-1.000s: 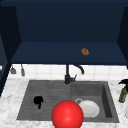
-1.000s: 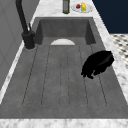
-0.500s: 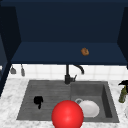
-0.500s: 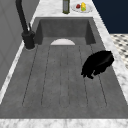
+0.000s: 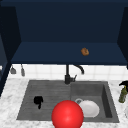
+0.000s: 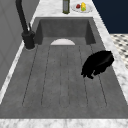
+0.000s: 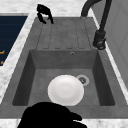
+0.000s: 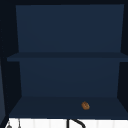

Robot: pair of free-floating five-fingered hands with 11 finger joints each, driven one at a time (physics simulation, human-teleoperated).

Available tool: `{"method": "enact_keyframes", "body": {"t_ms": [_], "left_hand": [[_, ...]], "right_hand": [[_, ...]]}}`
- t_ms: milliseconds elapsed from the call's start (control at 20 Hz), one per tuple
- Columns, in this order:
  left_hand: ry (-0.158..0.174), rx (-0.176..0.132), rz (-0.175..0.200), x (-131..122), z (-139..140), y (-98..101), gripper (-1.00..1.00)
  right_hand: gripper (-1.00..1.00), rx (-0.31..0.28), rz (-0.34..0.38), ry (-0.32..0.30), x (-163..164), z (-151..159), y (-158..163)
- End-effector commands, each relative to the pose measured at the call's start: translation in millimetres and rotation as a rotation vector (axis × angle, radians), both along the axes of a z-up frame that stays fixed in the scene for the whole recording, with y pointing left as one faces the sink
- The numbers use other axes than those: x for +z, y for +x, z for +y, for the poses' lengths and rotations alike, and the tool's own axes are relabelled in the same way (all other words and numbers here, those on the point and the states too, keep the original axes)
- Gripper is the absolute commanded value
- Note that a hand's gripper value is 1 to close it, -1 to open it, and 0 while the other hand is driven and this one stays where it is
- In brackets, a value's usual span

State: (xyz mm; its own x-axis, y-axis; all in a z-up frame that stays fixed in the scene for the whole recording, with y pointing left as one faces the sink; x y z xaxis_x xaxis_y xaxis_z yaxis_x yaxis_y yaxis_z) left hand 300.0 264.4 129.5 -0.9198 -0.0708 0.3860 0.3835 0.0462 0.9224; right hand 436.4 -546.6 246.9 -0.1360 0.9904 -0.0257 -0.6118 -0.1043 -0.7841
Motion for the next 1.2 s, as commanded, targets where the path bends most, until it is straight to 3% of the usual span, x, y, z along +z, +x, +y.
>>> {"method": "enact_keyframes", "body": {"t_ms": [0,650,700,1000,1150], "left_hand": [[0.0,0.0,0.0,0,0,0.0,0.0],[0.0,0.0,0.0,0,0,0.0,0.0],[0.0,0.0,0.0,0,0,0.0,0.0],[0.0,0.0,0.0,0,0,0.0,0.0],[0.0,0.0,0.0,0,0,0.0,0.0]], "right_hand": [[-1.0,0.0,0.019,-0.007,-7,0,4],[-1.0,0.028,0.011,0.004,-17,0,20],[1.0,0.027,0.008,0.005,-17,0,21],[1.0,0.021,0.014,0.005,-14,0,31],[1.0,0.01,-0.003,0.034,-14,0,31]]}}
